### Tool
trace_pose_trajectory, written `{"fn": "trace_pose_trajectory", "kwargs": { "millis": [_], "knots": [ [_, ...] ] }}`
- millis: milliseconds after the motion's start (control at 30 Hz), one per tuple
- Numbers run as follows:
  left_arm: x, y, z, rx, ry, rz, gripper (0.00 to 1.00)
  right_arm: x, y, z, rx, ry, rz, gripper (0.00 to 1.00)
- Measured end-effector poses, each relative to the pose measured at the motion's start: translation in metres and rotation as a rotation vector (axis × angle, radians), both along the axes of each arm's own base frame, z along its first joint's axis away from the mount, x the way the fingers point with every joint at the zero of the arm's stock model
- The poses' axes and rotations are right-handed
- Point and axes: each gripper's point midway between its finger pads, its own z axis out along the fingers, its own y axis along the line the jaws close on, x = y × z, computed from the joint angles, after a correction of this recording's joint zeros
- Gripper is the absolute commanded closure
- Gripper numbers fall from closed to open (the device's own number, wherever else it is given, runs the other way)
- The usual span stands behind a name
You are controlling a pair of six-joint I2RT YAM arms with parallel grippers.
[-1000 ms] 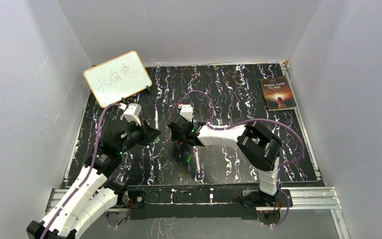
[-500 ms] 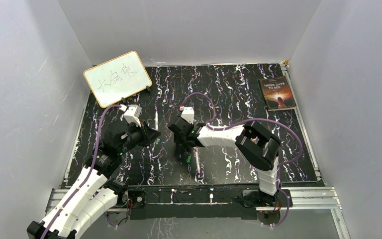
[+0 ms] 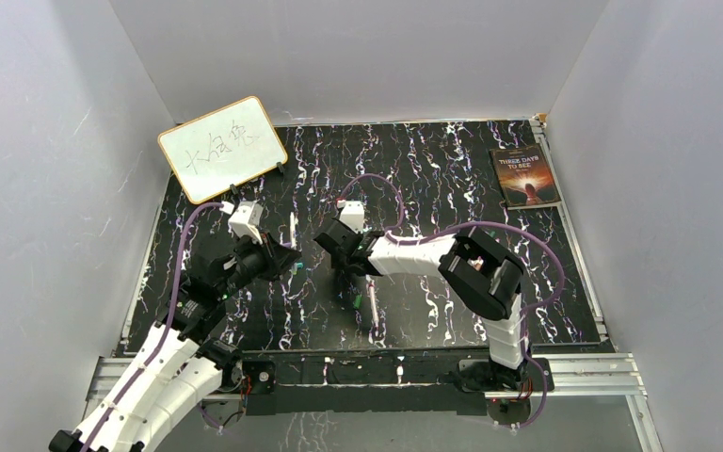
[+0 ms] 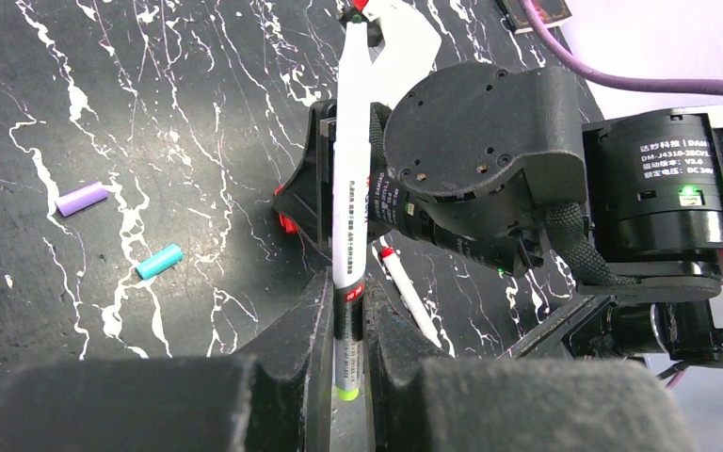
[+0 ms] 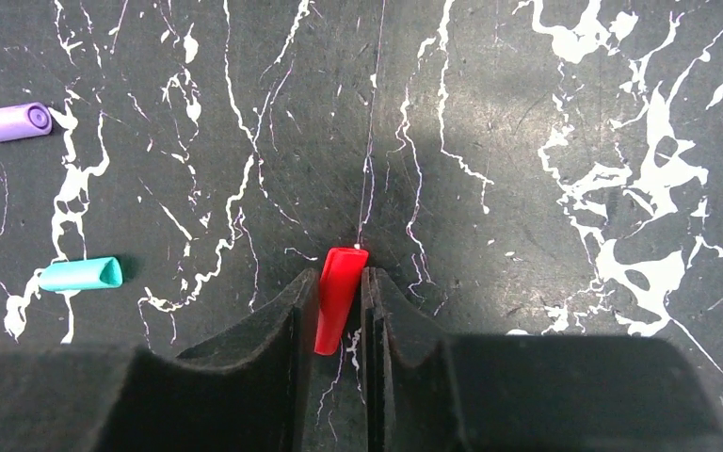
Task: Insert the pens into the pen caps
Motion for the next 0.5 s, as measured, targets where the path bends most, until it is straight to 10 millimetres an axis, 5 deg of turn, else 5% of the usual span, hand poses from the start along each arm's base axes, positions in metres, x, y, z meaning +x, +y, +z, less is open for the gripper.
{"fn": "trace_pose_trajectory", "kwargs": {
  "millis": [300, 500],
  "knots": [
    [0.0, 0.002, -0.002, 0.007, 0.006, 0.008, 1.0, 0.002, 0.0, -0.001, -0.011, -0.004, -0.008, 1.0],
    [0.005, 0.0, 0.015, 0.001, -0.008, 0.013, 1.0, 0.002, 0.0, 0.0, -0.006, -0.005, -0.009, 1.0]
  ]
}}
